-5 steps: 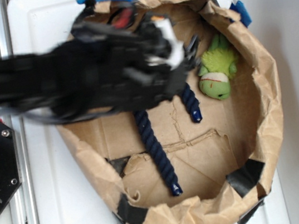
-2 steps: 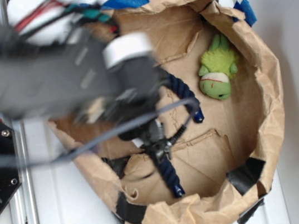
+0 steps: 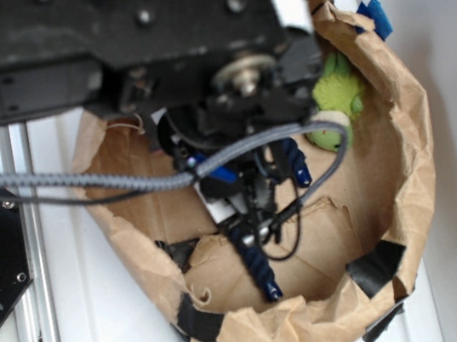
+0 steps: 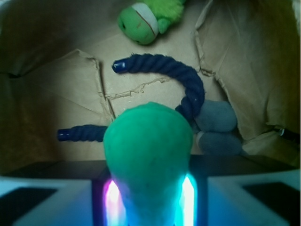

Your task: Grab the green ball.

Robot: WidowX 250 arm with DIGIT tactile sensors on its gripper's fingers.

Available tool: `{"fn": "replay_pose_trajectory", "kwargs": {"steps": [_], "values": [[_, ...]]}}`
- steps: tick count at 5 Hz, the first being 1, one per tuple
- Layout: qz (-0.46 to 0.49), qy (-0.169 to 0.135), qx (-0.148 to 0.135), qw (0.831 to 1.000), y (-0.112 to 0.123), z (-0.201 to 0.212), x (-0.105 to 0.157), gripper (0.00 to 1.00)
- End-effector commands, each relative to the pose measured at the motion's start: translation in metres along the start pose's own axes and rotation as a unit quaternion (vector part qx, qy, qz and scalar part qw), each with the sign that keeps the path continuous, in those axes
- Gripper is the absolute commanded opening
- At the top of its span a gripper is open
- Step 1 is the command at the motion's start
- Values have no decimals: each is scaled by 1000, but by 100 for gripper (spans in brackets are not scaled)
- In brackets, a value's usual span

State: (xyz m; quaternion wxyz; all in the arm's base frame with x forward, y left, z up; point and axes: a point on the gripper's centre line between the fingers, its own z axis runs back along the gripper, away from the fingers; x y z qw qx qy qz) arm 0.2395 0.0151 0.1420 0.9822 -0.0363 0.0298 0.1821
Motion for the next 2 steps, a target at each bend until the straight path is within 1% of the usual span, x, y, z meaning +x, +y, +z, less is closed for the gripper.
{"fn": "replay_pose_trajectory", "kwargs": {"steps": [1, 2], "values": [[23, -52, 0, 998, 21, 24, 18, 0], [60, -77, 18, 995, 25, 23, 18, 0]]}}
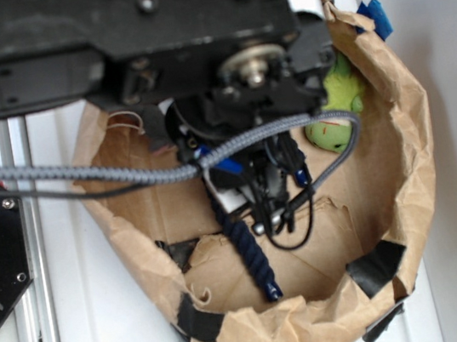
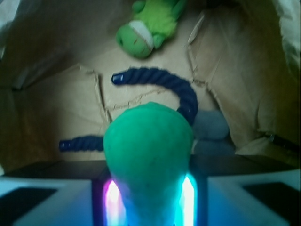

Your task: Grab the green ball.

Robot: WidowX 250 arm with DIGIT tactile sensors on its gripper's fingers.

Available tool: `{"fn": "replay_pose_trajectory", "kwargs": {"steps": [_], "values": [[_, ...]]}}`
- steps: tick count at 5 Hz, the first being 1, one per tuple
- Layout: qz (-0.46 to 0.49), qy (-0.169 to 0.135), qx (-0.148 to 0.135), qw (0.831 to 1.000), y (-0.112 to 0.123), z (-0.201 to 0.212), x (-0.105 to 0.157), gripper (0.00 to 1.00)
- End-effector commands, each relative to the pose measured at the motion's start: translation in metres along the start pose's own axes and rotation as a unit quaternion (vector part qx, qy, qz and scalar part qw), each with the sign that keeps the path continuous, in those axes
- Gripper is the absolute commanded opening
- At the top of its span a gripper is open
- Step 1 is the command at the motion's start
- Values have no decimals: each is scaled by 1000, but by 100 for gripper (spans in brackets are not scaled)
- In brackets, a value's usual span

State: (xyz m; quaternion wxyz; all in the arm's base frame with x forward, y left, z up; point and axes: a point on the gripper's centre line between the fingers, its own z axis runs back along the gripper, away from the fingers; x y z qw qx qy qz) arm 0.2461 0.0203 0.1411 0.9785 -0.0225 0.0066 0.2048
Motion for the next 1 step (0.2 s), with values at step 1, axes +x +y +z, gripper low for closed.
{"fn": "replay_pose_trajectory", "kwargs": {"steps": [1], "values": [[63, -84, 14, 994, 28, 21, 13, 0]]}}
